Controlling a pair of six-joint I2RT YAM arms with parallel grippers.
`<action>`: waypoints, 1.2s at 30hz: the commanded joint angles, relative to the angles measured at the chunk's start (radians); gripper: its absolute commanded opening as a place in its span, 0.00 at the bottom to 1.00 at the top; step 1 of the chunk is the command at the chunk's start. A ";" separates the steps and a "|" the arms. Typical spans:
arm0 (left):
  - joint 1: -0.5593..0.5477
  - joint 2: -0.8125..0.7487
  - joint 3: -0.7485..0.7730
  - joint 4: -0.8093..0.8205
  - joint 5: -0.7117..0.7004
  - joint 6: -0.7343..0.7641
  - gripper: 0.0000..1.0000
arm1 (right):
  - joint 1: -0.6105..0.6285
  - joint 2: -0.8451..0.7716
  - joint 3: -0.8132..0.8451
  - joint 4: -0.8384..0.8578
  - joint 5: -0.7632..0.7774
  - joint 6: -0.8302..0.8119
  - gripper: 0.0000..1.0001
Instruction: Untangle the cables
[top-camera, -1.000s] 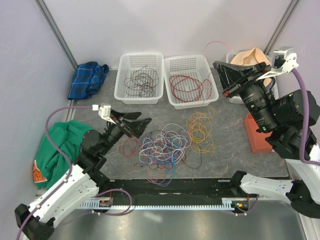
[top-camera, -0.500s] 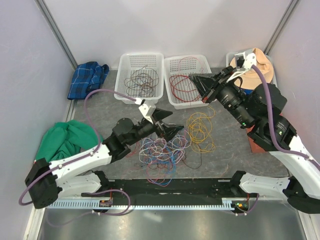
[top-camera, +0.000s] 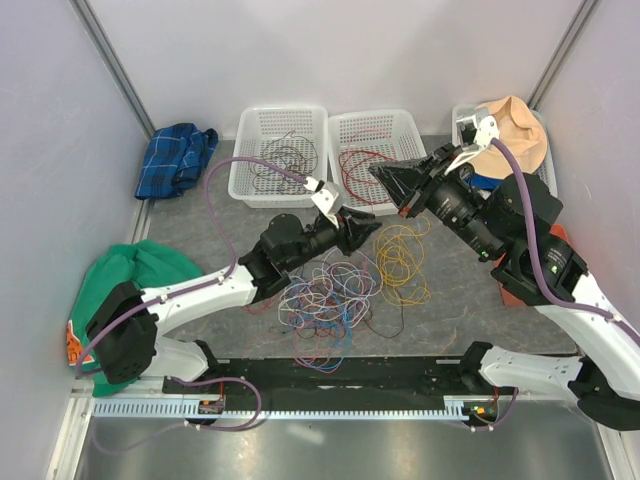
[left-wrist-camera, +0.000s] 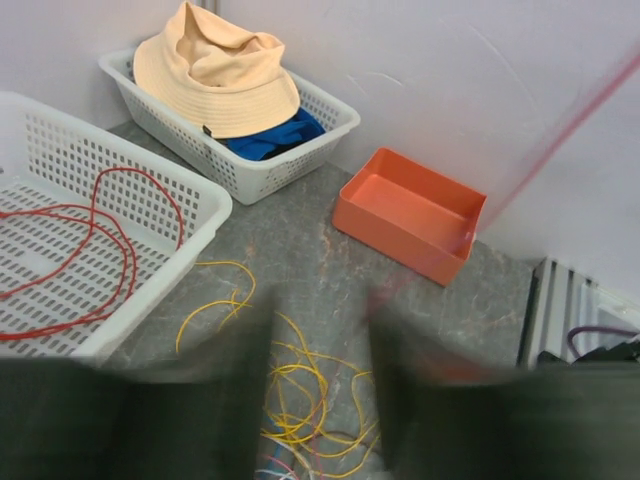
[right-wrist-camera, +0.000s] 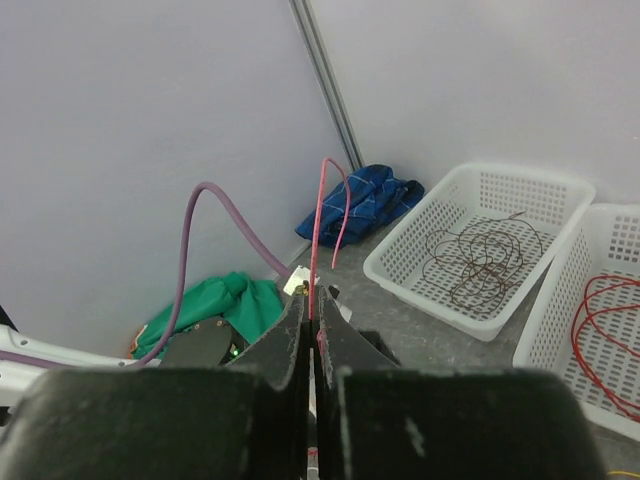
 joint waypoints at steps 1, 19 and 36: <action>-0.004 -0.008 0.051 0.009 -0.055 0.047 0.02 | -0.002 -0.040 -0.020 0.018 0.000 0.009 0.00; 0.029 -0.241 0.514 -0.666 -0.201 -0.093 0.02 | -0.002 -0.348 -0.435 0.051 0.189 0.041 0.89; 0.030 -0.235 0.634 -0.712 -0.198 -0.062 0.02 | -0.002 -0.199 -0.740 0.383 -0.251 0.195 0.79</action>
